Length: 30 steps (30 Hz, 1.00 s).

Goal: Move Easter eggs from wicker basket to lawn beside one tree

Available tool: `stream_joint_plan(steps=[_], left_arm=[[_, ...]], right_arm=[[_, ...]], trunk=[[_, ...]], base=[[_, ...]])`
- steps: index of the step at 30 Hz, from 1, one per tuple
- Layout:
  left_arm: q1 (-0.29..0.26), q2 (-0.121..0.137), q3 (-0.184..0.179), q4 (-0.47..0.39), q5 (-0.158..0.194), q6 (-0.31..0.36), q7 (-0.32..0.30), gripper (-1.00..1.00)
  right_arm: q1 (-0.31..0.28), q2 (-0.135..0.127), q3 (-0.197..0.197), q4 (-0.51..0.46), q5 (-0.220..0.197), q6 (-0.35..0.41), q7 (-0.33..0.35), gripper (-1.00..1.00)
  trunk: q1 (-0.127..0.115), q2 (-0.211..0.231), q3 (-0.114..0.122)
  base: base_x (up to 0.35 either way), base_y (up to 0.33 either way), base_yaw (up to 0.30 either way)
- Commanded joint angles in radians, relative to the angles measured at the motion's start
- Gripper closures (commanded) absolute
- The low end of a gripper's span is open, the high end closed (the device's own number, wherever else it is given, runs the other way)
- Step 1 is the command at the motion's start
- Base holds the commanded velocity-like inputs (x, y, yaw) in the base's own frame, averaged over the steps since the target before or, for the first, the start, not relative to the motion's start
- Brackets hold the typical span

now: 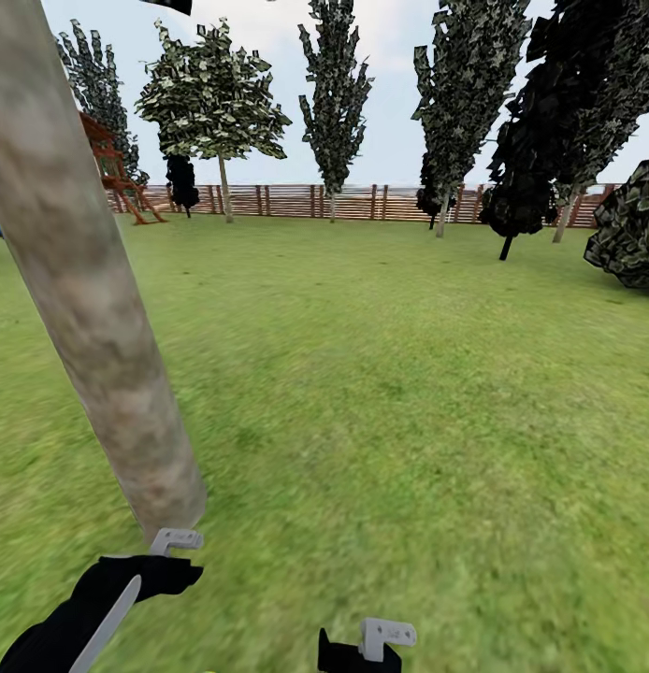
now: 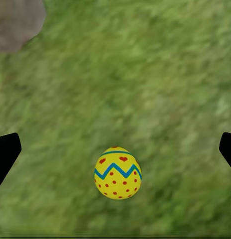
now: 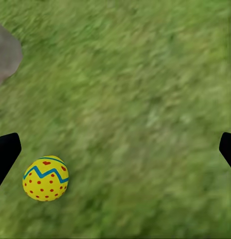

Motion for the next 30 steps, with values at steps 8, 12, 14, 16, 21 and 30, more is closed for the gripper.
stream_joint_plan(steps=[8,12,14,16,21,30], left_arm=[[0.005,0.001,-0.002,-0.001,0.0,0.002,0.001,-1.0],[0.005,0.0,-0.002,-0.001,0.0,0.0,0.004,-1.0],[0.005,0.0,-0.002,-0.001,0.0,0.0,0.005,-1.0],[0.005,0.0,-0.001,-0.001,0.0,0.0,0.006,-1.0],[0.005,-0.001,-0.002,-0.001,0.0,-0.001,0.006,-1.0],[0.005,-0.001,-0.003,-0.001,0.0,-0.002,0.007,-1.0]], right_arm=[[0.0,-0.001,0.002,0.008,-0.005,-0.004,-0.005,-1.0],[0.0,-0.001,0.003,0.01,-0.005,-0.006,-0.005,-1.0],[0.0,-0.001,0.003,0.011,-0.005,-0.007,-0.005,-1.0],[0.006,-0.001,0.003,0.011,-0.005,-0.008,-0.005,-1.0],[0.012,-0.001,0.003,0.011,-0.005,-0.008,-0.005,-1.0],[0.015,-0.001,0.002,0.011,-0.005,-0.009,-0.005,-1.0]], trunk=[[-0.031,0.056,0.024],[-0.046,0.084,0.037],[-0.054,0.098,0.043],[-0.061,0.112,0.049],[-0.081,0.147,0.065],[-0.115,0.21,0.093]], base=[[0.0,0.0,0.0],[0.0,0.0,0.0],[0.0,0.0,0.0],[0.0,0.0,0.0],[0.0,0.0,0.0],[0.0,0.0,0.0]])
